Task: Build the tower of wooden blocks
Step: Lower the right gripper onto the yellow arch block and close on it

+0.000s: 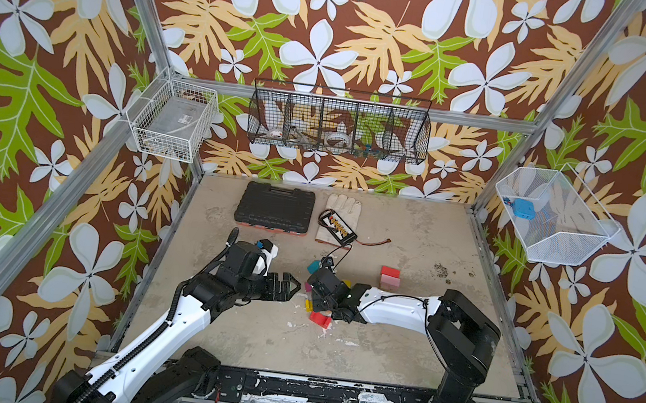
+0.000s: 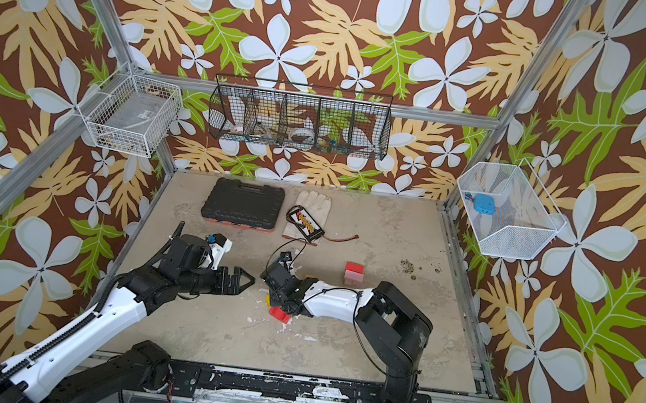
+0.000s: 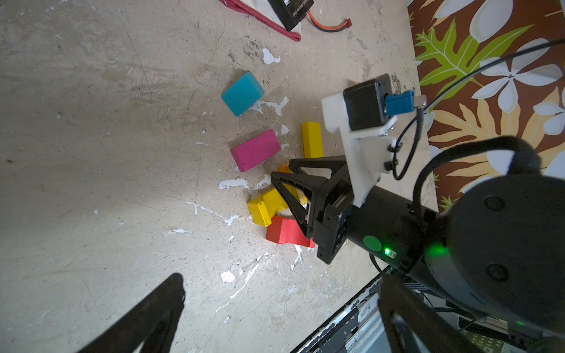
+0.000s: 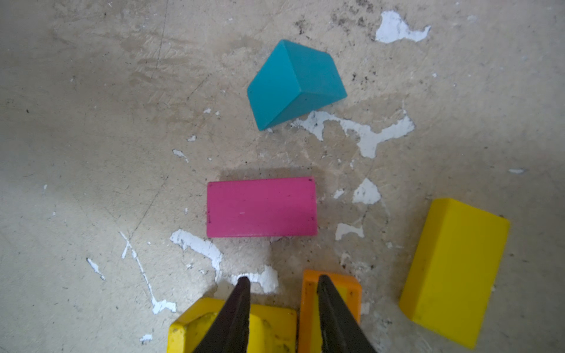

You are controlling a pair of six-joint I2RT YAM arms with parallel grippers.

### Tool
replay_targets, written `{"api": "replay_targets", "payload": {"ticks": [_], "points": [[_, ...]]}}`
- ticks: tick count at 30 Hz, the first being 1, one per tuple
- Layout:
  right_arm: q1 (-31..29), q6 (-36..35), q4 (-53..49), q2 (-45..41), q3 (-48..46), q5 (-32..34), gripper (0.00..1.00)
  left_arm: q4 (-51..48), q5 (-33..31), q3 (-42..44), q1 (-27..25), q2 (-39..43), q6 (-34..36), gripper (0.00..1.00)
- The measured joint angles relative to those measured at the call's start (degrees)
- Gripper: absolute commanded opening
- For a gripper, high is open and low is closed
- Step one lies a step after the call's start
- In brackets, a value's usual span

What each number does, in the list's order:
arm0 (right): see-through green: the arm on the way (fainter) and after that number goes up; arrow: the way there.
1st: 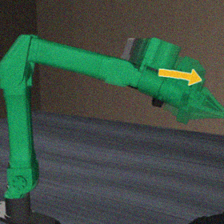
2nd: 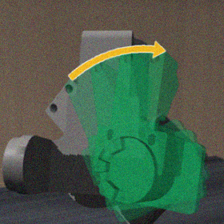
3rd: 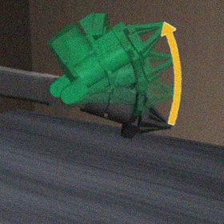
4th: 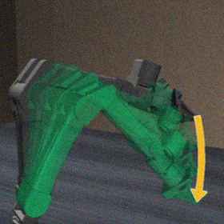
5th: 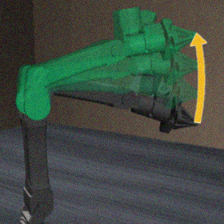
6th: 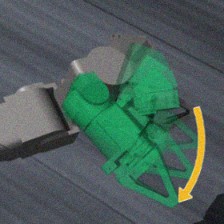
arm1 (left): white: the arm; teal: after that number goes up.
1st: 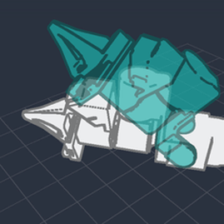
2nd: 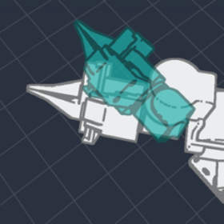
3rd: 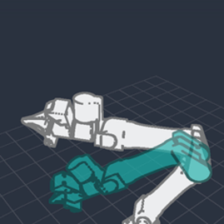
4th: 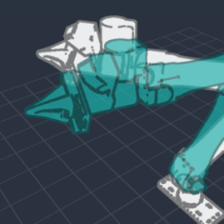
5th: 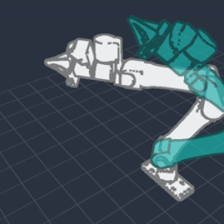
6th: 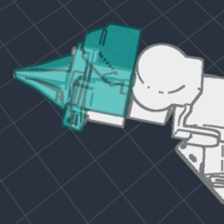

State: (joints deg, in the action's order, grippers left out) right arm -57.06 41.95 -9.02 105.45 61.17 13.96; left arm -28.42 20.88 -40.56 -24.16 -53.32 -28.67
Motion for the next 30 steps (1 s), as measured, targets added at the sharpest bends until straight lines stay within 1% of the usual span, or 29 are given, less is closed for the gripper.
{"api": "replay_targets", "payload": {"ticks": [8,15,26,30], "points": [[-1.9,1.2,-3.5,-2.4,-0.5,1.3,0.41,0.0,0.0,0.0,0.0,0.0,0.0,1.0],[-2.1,1.3,-4.6,-1.4,0.0,2.1,0.37,0.0,0.0,0.0,0.0,0.0,0.0,1.0],[-2.4,1.5,-4.8,-0.3,0.8,3.0,0.16,0.0,0.0,0.0,0.0,-0.2,0.0,1.0],[-2.4,2.5,-4.7,-1.1,0.4,3.0,0.1,0.0,0.0,0.0,0.0,-0.2,0.0,1.0]]}}
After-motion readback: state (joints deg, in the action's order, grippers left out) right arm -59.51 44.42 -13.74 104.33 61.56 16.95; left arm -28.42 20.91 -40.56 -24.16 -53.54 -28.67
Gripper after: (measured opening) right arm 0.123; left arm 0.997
